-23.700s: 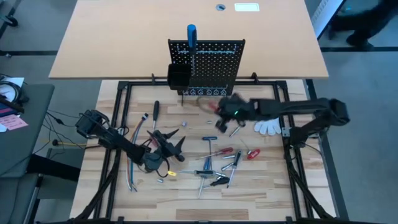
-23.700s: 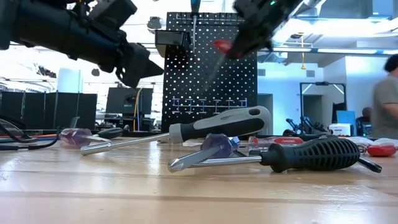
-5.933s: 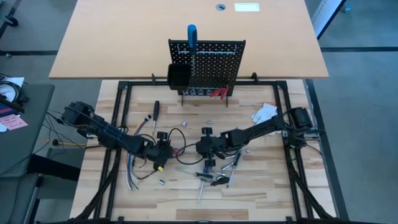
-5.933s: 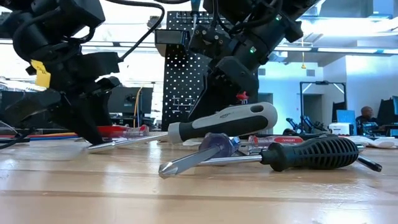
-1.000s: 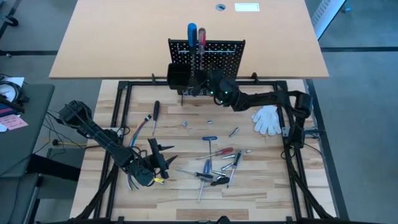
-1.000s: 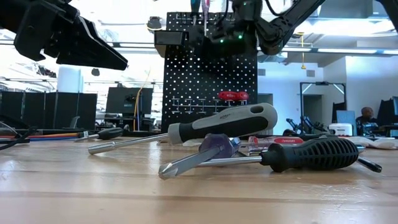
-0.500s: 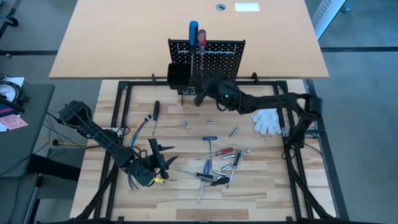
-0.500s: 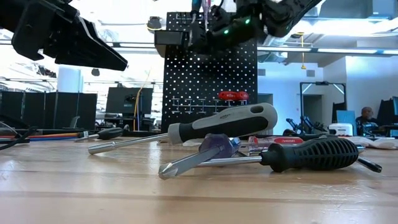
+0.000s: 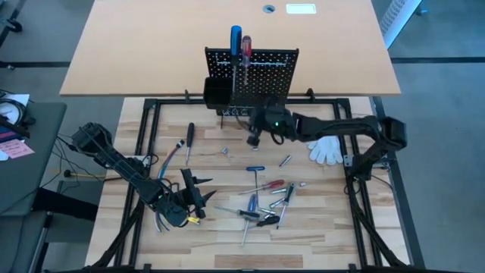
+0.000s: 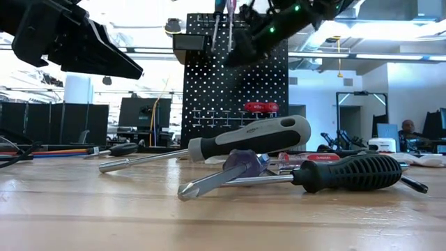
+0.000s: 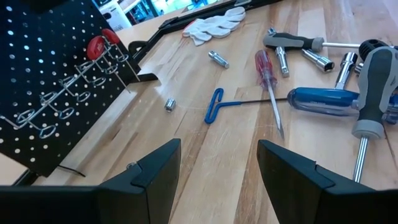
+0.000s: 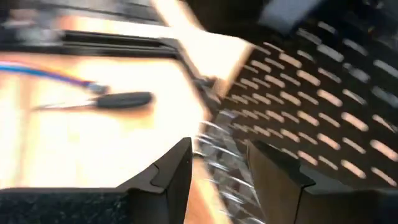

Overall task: Hang tools onto peg board
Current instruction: Hang the gray screwdriver on the black pegboard

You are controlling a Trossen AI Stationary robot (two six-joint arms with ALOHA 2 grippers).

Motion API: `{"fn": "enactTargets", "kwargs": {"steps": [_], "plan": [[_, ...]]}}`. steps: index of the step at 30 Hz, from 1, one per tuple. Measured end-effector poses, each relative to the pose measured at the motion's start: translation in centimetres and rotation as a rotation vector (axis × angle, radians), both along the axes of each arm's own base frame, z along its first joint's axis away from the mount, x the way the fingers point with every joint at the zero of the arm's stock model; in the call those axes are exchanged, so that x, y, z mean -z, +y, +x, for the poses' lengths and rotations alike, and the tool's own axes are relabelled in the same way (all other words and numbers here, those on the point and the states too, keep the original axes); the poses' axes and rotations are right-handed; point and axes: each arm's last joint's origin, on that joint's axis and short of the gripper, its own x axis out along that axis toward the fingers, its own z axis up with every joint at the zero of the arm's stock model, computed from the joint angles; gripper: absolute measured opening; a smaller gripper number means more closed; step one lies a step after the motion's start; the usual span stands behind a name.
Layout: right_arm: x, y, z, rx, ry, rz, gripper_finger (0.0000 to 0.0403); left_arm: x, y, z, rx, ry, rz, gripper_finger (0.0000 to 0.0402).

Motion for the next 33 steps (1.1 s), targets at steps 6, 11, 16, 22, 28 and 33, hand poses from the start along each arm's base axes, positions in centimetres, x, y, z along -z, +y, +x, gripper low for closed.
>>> {"fn": "enactTargets", "kwargs": {"steps": [6,11,16,22,28,33], "plan": [[-0.6,2.7,1.2,-0.125,-0.054,-0.116,0.0162,0.0,0.0,0.0,-0.002,-0.003,-0.005,0.0207],[-0.7,4.7,0.6,-0.181,0.016,-0.108,0.0162,0.0,0.0,0.0,-0.004,-0.005,-0.01,0.0207],[0.9,8.6,-0.5,-0.38,0.191,0.024,0.0162,0.1,0.0,0.0,-0.005,0.0,-0.01,0.0207],[6.4,13.8,-3.0,-0.553,0.279,0.201,0.0162,0.9,0.0,-0.2,0.07,0.051,-0.074,0.0207],[8.3,18.3,-5.0,-0.604,0.271,0.342,0.0162,3.9,-1.5,1.1,0.286,0.171,-0.103,0.0207],[8.2,21.3,-6.1,-0.606,0.238,0.328,0.0162,6.2,-1.9,2.6,0.372,0.182,-0.16,0.0207]]}}
